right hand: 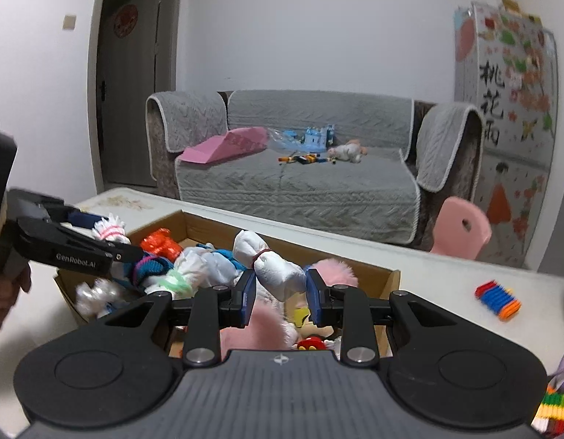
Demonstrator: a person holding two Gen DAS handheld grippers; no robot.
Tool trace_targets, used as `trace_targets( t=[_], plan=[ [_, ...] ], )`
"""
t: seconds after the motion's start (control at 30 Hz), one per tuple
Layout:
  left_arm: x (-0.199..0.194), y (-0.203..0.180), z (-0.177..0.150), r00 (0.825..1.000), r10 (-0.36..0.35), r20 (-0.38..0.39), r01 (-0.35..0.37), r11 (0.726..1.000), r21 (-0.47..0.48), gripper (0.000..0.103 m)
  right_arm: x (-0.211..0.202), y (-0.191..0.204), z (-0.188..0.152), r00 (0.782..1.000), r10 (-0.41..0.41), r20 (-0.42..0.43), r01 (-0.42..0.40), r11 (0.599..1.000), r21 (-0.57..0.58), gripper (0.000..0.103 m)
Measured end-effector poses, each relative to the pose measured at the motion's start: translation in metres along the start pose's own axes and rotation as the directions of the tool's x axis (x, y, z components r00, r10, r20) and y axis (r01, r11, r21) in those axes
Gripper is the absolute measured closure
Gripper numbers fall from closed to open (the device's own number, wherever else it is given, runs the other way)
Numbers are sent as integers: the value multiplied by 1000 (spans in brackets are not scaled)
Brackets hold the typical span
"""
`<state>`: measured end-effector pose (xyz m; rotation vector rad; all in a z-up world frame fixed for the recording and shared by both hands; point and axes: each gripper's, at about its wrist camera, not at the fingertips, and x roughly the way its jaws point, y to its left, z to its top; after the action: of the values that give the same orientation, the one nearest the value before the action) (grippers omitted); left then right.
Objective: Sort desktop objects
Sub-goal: 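Lower the pink-banded bundle into the box with the left gripper while the right lowers the red-banded roll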
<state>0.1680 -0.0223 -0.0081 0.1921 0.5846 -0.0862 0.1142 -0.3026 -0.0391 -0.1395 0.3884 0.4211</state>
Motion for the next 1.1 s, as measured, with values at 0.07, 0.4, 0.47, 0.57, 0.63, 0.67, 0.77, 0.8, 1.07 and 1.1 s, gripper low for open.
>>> trace_targets(
  t=[0.07, 0.4, 0.47, 0.57, 0.63, 0.67, 0.77, 0.8, 1.07, 1.1],
  plan=[
    [0, 0, -1, 1000, 11, 1, -11, 1000, 1, 28, 0, 4, -1, 1000, -16, 8, 16, 999, -34, 76],
    [7, -6, -2, 998, 58, -3, -58, 998, 34, 28, 13, 12, -5, 997, -76, 0, 75, 989, -127, 76],
    [7, -7, -3, 998, 64, -5, -64, 997, 44, 28, 16, 16, -7, 995, -100, -2, 99, 981, -168, 76],
    [7, -8, -4, 998, 67, -3, -67, 996, 52, 28, 19, 19, -10, 994, -108, -8, 105, 976, -192, 76],
    [7, -9, -4, 997, 71, -1, -71, 996, 59, 28, 19, 21, -11, 993, -120, -7, 116, 971, -209, 76],
    [8, -10, -4, 997, 72, 0, -72, 995, 62, 28, 19, 21, -11, 992, -128, -4, 124, 969, -214, 76],
    [8, -11, -5, 997, 79, 2, -78, 994, 77, 28, 18, 21, -11, 989, -146, 6, 144, 963, -226, 76],
    [7, -12, -5, 997, 78, 2, -77, 994, 81, 28, 18, 21, -11, 989, -148, 11, 146, 963, -227, 76],
    [3, -21, -7, 998, 57, 11, -58, 991, 121, 28, 14, 16, -2, 997, -71, 38, 76, 985, -156, 76],
    [3, -23, -8, 998, 54, 14, -55, 990, 128, 28, 15, 16, -1, 997, -66, 42, 72, 985, -157, 76]
  ],
)
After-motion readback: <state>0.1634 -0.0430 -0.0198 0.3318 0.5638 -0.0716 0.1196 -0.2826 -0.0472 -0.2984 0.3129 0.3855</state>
